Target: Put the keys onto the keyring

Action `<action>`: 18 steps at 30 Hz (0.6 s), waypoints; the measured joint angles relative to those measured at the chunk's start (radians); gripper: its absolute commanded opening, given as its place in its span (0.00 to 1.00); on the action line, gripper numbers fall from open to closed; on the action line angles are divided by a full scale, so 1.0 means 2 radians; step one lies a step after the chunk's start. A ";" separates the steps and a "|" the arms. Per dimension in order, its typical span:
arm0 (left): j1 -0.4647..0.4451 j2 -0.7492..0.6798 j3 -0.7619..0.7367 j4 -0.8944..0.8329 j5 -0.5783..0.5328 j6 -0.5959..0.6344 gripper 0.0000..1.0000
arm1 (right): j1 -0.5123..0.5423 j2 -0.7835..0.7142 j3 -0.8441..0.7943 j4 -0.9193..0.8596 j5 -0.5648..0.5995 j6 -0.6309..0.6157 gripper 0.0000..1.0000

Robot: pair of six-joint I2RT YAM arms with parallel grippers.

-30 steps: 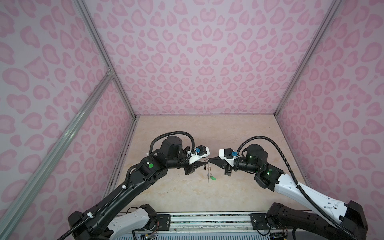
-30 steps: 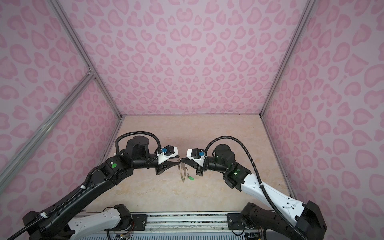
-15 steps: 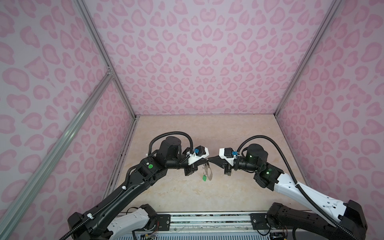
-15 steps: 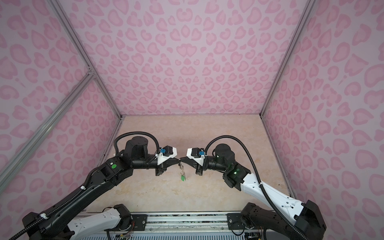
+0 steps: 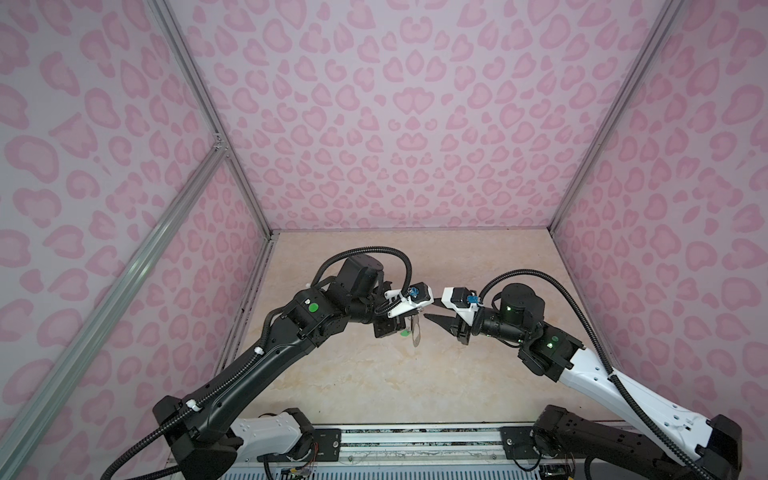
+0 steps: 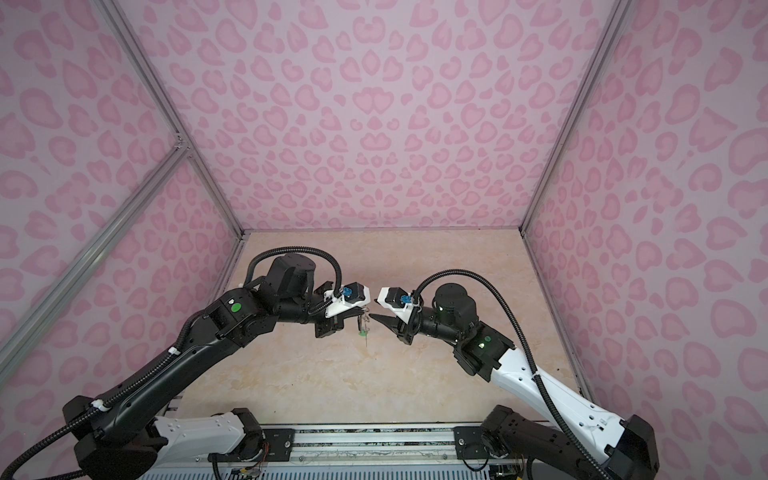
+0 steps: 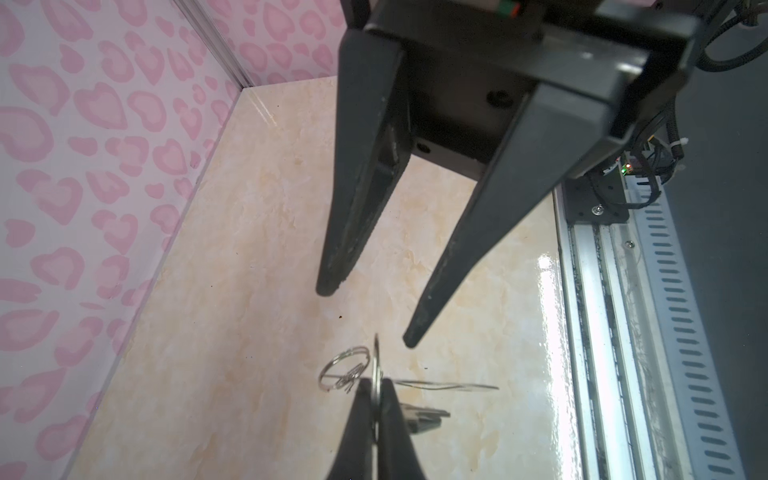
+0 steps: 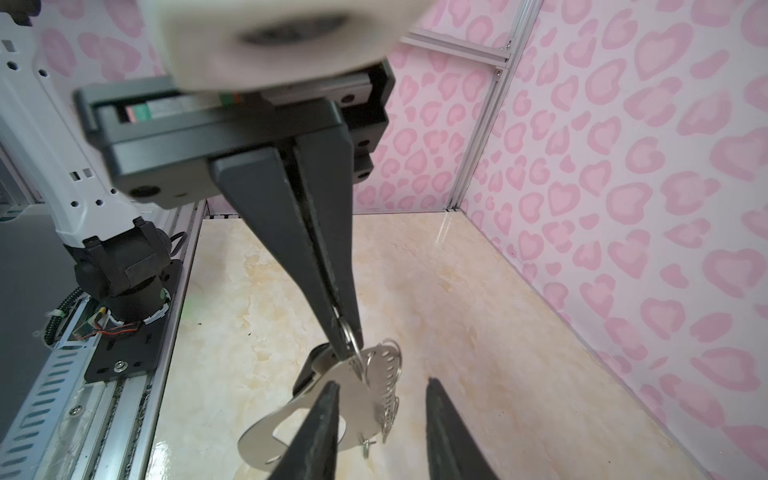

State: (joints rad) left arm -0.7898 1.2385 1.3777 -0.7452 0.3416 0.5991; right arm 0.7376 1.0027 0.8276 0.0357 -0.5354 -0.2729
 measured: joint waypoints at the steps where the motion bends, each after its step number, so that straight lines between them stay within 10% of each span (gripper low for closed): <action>1: -0.003 0.004 0.009 -0.006 -0.005 0.002 0.03 | 0.000 0.003 0.001 0.001 0.001 0.002 0.29; 18: -0.031 0.019 0.038 -0.050 -0.031 0.016 0.03 | 0.008 0.009 -0.020 0.026 -0.028 0.023 0.22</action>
State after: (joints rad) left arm -0.8513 1.2755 1.4528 -0.8459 0.2798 0.6319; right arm 0.7536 1.0206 0.7876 0.0875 -0.5911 -0.2276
